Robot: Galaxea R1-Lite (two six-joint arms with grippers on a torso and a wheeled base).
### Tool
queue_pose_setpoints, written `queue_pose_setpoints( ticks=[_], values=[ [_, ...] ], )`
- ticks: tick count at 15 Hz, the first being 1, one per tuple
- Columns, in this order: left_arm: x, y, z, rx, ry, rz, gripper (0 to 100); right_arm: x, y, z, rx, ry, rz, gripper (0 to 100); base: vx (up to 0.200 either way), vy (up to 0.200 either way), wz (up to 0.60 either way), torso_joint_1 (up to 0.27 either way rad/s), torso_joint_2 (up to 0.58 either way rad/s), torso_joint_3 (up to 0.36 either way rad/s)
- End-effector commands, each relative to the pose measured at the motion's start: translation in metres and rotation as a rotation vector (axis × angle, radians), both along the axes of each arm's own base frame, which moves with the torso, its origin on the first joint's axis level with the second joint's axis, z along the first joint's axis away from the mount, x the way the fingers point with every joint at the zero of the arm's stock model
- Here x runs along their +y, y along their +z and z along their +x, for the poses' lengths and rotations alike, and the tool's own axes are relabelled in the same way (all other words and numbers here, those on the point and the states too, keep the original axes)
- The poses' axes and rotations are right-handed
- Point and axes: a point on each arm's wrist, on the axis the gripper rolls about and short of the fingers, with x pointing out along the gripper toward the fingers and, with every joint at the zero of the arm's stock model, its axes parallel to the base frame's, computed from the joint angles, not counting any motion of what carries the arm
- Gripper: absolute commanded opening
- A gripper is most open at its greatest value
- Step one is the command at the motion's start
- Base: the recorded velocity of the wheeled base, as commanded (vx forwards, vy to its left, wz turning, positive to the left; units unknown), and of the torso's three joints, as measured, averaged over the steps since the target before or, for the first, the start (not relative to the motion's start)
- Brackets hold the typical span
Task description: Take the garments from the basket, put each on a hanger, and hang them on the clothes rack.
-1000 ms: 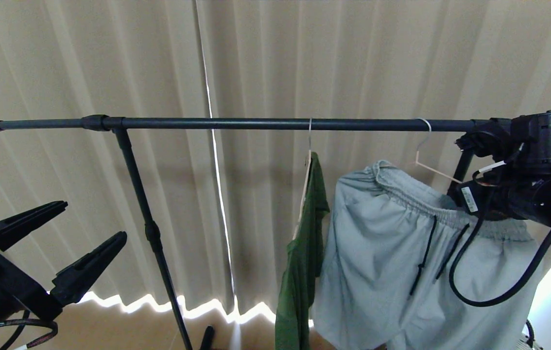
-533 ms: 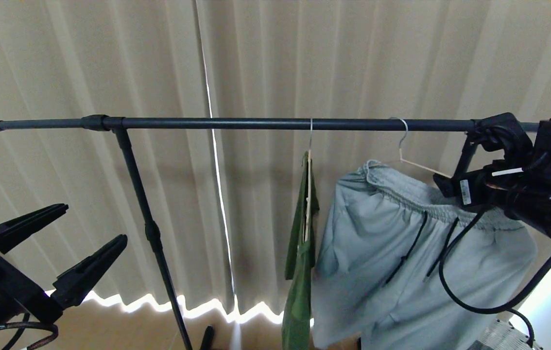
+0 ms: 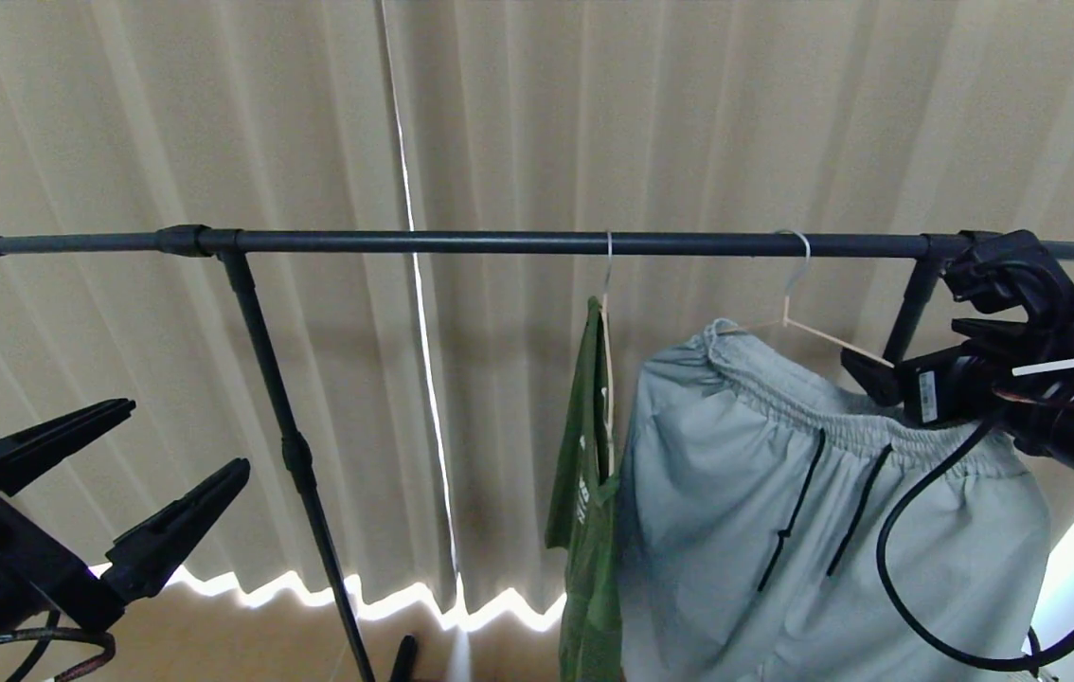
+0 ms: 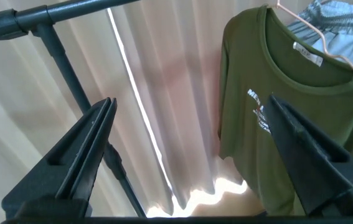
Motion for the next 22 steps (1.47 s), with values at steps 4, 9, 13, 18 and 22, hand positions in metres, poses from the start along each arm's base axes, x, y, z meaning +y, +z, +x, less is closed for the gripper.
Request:
queue_pose_setpoints(
  ticks=[4, 9, 13, 18, 22],
  values=[
    [0.0, -0.001, 0.0, 0.003, 0.0, 0.001, 100, 0.003, -0.004, -0.002, 0.018, 0.138, 0.032, 100, 0.0, 0.0, 0.0, 0.0, 0.0, 0.0],
    [0.001, 0.001, -0.002, -0.011, 0.001, -0.004, 100, -0.003, 0.01, -0.03, -0.094, 0.151, 0.05, 100, 0.0, 0.0, 0.0, 0.0, 0.0, 0.0],
    [0.005, 0.004, -0.023, -0.078, 0.005, -0.02, 100, -0.015, 0.007, -0.092, -0.155, 0.164, 0.059, 100, 0.0, 0.0, 0.0, 0.0, 0.0, 0.0],
    [0.016, -0.015, -0.055, -0.058, 0.195, -0.036, 100, -0.029, -0.017, -0.145, -0.152, 0.124, 0.052, 100, 0.0, 0.0, 0.0, 0.0, 0.0, 0.0],
    [0.024, -0.033, -0.084, 0.044, 0.315, -0.084, 100, -0.041, -0.047, -0.187, -0.091, 0.049, 0.044, 100, 0.0, 0.0, 0.0, 0.0, 0.0, 0.0]
  ],
)
